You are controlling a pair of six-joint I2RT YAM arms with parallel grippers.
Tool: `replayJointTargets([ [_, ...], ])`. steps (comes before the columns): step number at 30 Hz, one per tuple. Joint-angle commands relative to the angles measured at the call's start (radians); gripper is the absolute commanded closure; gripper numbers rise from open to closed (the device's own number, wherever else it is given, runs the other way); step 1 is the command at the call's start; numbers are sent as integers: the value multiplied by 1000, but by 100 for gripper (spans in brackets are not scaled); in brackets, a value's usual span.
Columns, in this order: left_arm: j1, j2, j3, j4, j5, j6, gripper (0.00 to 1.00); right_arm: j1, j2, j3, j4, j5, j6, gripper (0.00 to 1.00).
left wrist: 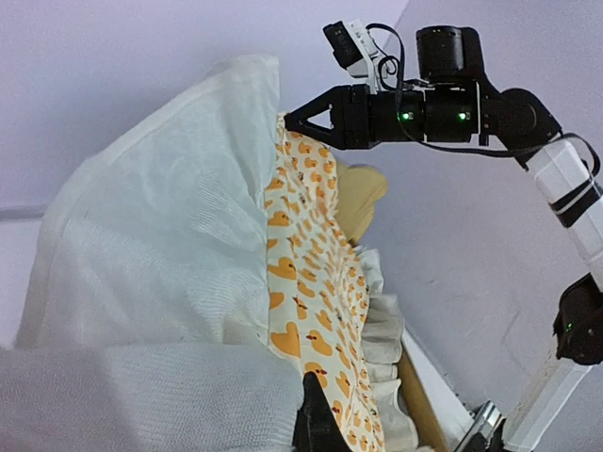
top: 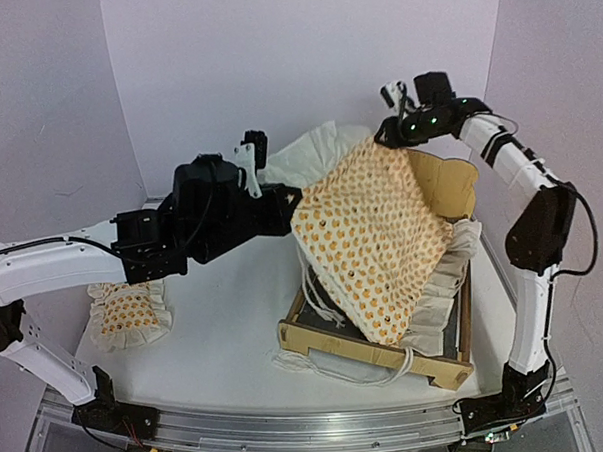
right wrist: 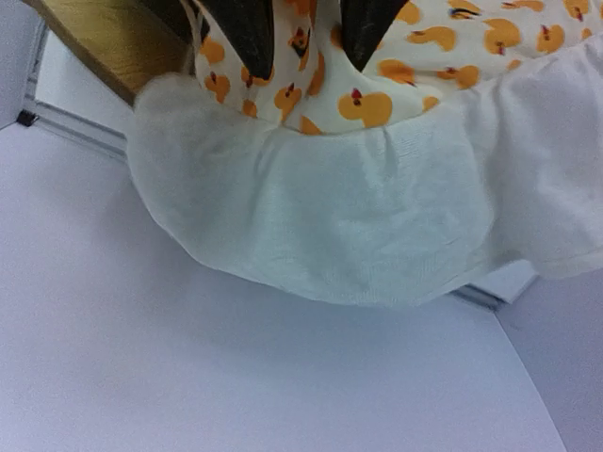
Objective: Set up the pet bed
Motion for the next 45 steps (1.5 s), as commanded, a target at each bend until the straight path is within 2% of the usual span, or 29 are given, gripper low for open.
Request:
replayJointTargets([
  [1, 12, -36, -144, -205, -103, -192, 100, 37, 93, 17, -52, -6, 55, 53],
  [4, 28, -68, -217, -285, -116, -240, 100, 106, 99, 74, -194, 138, 11, 26],
  [7, 77, -100, -256, -378, -137, -281, 92, 122, 66, 137, -379, 233, 69, 6],
  [8, 110, -107, -267, -405, -145, -301, 86, 123, 36, 123, -428, 268, 78, 2],
  [9, 138, -113, -282, -413, -131, -304, 73, 123, 4, 93, -471, 296, 86, 2],
  [13, 184, -127, -259, -427, -147, -210, 35, 116, -180, -189, -557, 431, 161, 2],
  [14, 187, -126, -236, -427, -159, -165, 30, 101, -221, -274, -555, 429, 195, 2],
  [16, 202, -121, -186, -435, -157, -88, 21, 40, -287, -415, -547, 327, 276, 2],
  [18, 243, -115, -135, -434, -82, -21, 19, -32, -325, -536, -507, 222, 361, 6],
  [20, 305, -114, -101, -418, 42, 12, 15, -63, -348, -631, -437, 131, 421, 7],
  [25, 461, -12, -50, -255, 551, 71, 12, -81, -338, -785, -207, 71, 598, 4],
  [27, 472, 67, -9, -228, 633, 70, 12, -83, -302, -795, -174, 112, 632, 4],
  [30, 474, 180, 24, -209, 670, 63, 11, -92, -238, -810, -133, 123, 684, 5],
  [35, 476, 267, 5, -206, 743, 43, 12, -93, -190, -913, 118, 17, 743, 18],
  [37, 478, 270, -28, -198, 791, 38, 13, -92, -178, -944, 177, -9, 761, 27],
  [39, 478, 269, -52, -189, 848, 31, 20, -91, -181, -975, 240, -36, 764, 38],
  [41, 476, 258, -82, -178, 888, 28, 24, -91, -189, -1003, 291, -48, 762, 56],
  [43, 476, 257, -102, -178, 944, 35, 36, -91, -210, -1008, 302, -66, 731, 87],
  [44, 475, 255, -111, -178, 973, 37, 42, -91, -232, -1003, 299, -69, 718, 99],
  [45, 476, 253, -118, -179, 1003, 38, 50, -91, -259, -995, 284, -69, 712, 100],
])
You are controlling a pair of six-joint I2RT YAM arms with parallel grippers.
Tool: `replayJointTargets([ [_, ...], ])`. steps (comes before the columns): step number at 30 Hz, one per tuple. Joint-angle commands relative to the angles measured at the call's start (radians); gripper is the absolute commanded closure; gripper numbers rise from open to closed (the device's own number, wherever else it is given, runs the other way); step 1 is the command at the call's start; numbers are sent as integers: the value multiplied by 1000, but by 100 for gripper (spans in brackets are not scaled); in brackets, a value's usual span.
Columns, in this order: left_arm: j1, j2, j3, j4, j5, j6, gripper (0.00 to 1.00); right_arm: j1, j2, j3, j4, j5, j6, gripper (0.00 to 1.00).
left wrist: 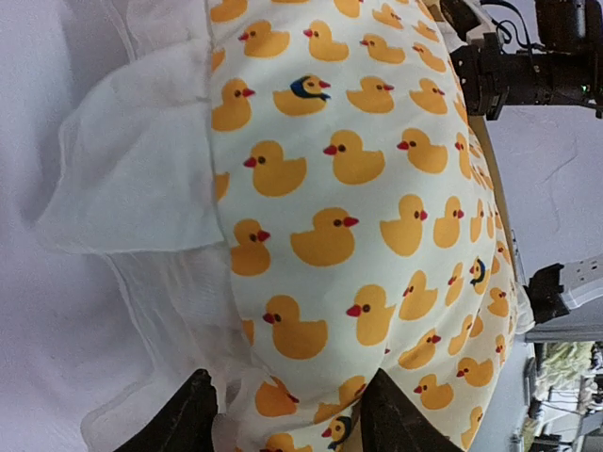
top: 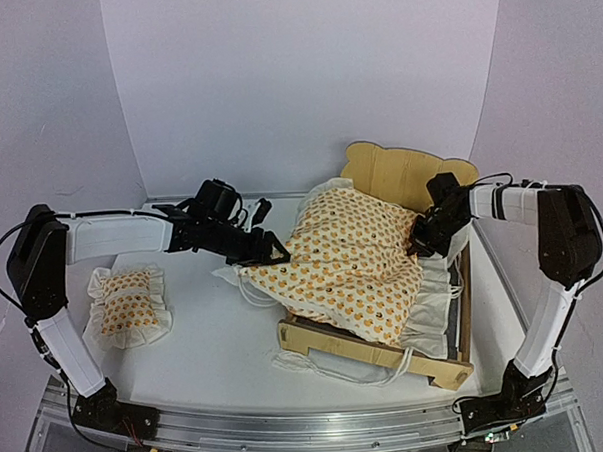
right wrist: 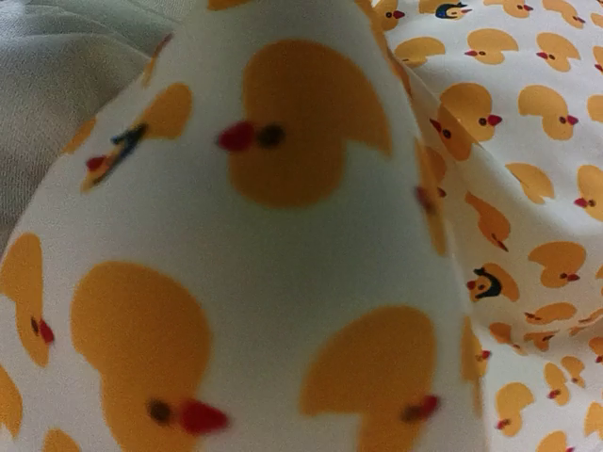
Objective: Set up the pet bed
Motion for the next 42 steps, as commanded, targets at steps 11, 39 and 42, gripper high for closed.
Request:
replayJointTargets([
  [11, -23, -50, -12, 62, 358, -7, 100, 16, -402, 337, -467, 56, -300, 100],
  [39, -178, -138, -48, 55, 235, -34, 97, 0, -271, 483, -679, 415, -583, 99],
  [42, -216, -114, -58, 14, 223, -13, 78, -1, -275, 383, -651, 536, -617, 56],
])
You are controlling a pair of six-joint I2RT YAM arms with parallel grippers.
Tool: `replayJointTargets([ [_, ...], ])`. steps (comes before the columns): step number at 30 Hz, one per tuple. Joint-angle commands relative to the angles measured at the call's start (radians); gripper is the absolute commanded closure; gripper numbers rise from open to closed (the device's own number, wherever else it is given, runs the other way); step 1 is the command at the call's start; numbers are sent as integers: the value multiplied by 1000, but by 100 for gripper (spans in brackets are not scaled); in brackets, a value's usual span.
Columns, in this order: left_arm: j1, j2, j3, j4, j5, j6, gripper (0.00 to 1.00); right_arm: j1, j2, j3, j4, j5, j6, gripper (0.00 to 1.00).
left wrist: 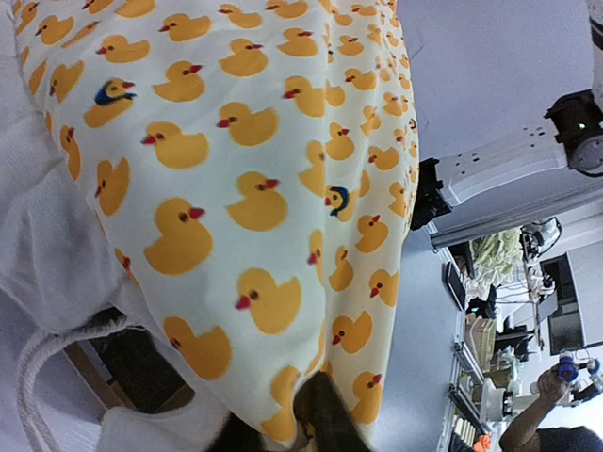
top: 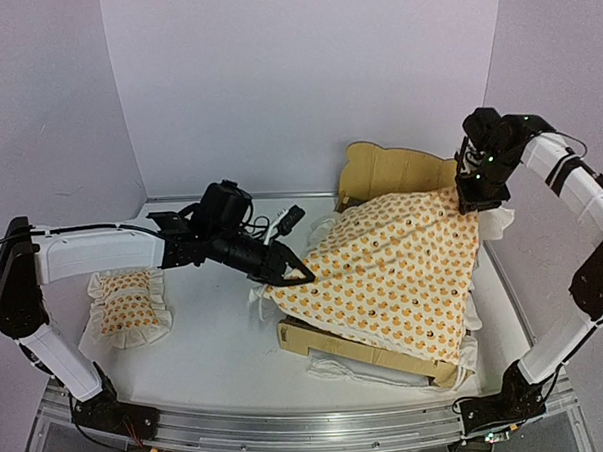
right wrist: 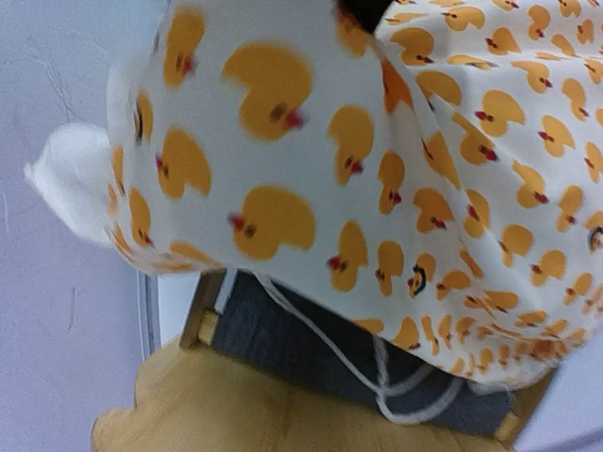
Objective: Set up the pet bed
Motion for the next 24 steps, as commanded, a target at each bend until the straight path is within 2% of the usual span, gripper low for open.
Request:
replayJointTargets([
  [1, -46, 24, -30, -53, -54, 26, 61, -16, 25, -96, 41, 203, -72, 40],
  [2, -45, 7, -29, -105, -112, 50, 45, -19, 41, -82, 29, 212, -80, 29],
  [3, -43, -10, -13, -177, -187, 87, 34, -21, 62, -66, 20, 219, -83, 22],
  [4, -42, -26, 8, -239, -262, 128, 29, -25, 82, -45, 7, 224, -81, 15],
  [7, -20, -106, 35, -326, -405, 187, 21, -37, 138, 34, -46, 149, -63, 6],
  [12, 73, -190, 15, -314, -546, 121, 13, -155, 204, 81, -27, -61, 13, 5],
  [14, 116, -194, -15, -243, -499, 70, 13, -228, 257, 108, 9, -149, 48, 6],
  [16, 129, -184, -65, -132, -392, 17, 12, -285, 299, 139, 37, -253, 61, 9],
  [19, 129, -137, -140, 38, -233, -99, 13, -299, 332, 141, 57, -249, 82, 10],
  [24, 126, -96, -261, 249, -173, -268, 13, -307, 340, -1, 174, -263, 102, 12],
])
